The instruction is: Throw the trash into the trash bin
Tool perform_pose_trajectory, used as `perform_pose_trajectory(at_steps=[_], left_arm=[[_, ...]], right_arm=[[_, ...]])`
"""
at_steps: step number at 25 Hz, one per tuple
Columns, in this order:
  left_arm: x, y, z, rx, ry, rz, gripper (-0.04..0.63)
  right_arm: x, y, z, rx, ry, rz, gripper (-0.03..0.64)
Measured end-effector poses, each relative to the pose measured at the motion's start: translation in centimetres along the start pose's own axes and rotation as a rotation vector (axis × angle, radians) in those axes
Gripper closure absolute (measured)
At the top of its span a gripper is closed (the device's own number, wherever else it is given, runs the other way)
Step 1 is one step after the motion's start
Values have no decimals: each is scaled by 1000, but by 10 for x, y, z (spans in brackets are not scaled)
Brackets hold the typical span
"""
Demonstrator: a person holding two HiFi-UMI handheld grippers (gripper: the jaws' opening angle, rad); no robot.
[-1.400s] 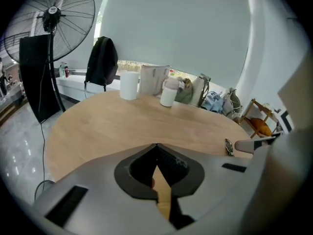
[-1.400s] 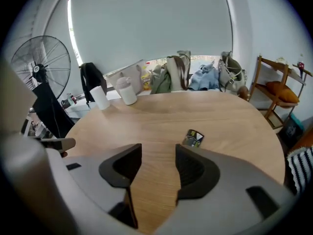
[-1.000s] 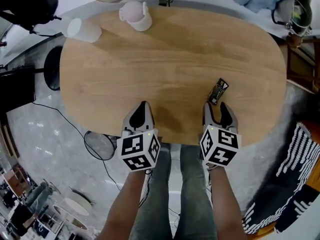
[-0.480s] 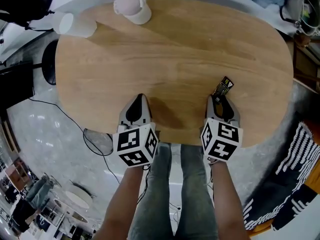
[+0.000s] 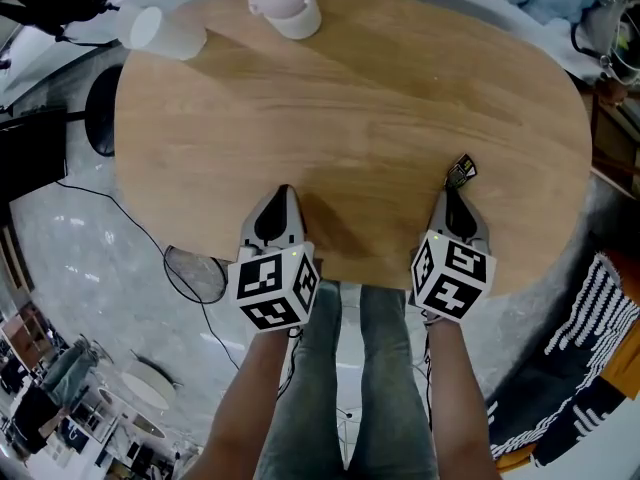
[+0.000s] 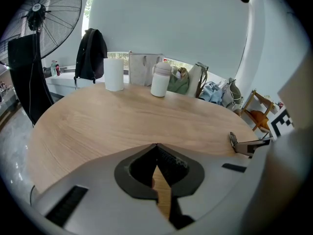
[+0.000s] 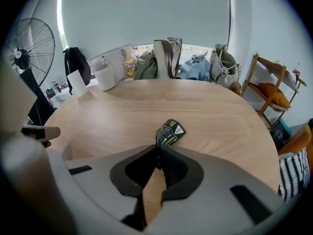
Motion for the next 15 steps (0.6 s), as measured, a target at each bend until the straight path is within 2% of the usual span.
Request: perform_pose_trajectory(at_steps=[8,15], left_arm=[[15,0,15,-25,-35,36,580],[47,-1,40,-65,-108,95,580]], right_arm=[[11,-10,5,-21,-18,36,598],[49,-20,13,-36,-96,108,598]])
Point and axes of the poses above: the fingertips, and each gripper's own axes: z backward along the fingers, x to its left, y out of its underside, the point moved 4 cm from there along z, backward along the fingers, and after that the axes turned 15 degrees about -x, right-handed, at the moved point
